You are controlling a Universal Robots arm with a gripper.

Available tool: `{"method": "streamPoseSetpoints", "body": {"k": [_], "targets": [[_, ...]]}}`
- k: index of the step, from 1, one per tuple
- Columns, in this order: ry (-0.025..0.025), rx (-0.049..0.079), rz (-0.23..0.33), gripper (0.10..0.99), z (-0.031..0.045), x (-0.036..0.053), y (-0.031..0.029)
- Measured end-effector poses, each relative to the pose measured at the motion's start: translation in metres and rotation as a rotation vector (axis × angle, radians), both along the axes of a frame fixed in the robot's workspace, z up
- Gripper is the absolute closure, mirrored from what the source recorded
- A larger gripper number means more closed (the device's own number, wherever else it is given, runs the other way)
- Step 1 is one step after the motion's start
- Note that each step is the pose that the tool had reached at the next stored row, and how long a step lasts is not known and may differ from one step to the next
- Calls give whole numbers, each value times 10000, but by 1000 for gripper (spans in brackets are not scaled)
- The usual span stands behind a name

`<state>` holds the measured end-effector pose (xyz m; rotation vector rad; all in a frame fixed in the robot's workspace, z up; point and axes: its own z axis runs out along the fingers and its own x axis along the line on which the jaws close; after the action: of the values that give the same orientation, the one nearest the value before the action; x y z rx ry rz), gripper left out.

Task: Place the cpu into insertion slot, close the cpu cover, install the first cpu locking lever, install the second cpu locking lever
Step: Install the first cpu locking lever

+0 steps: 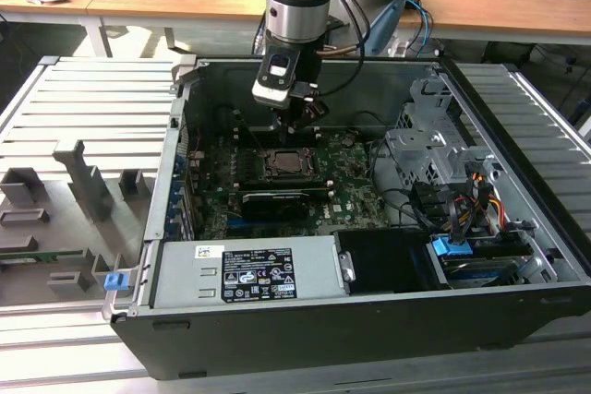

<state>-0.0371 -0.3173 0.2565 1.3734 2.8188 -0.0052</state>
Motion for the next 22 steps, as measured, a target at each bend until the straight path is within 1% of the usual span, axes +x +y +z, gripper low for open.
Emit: {"method": "streamPoseSetpoints", "body": {"k": [3, 6, 14, 16, 20, 22], "targets": [[0, 0, 179, 980, 0, 0, 0], [0, 0, 534, 980, 0, 0, 0], [0, 0, 1802, 980, -1, 0, 0], [0, 0, 2080, 980, -3, 0, 0], [0, 0, 2355, 980, -4, -5, 0], [0, 1, 2766, 980, -7, -5, 0]]}}
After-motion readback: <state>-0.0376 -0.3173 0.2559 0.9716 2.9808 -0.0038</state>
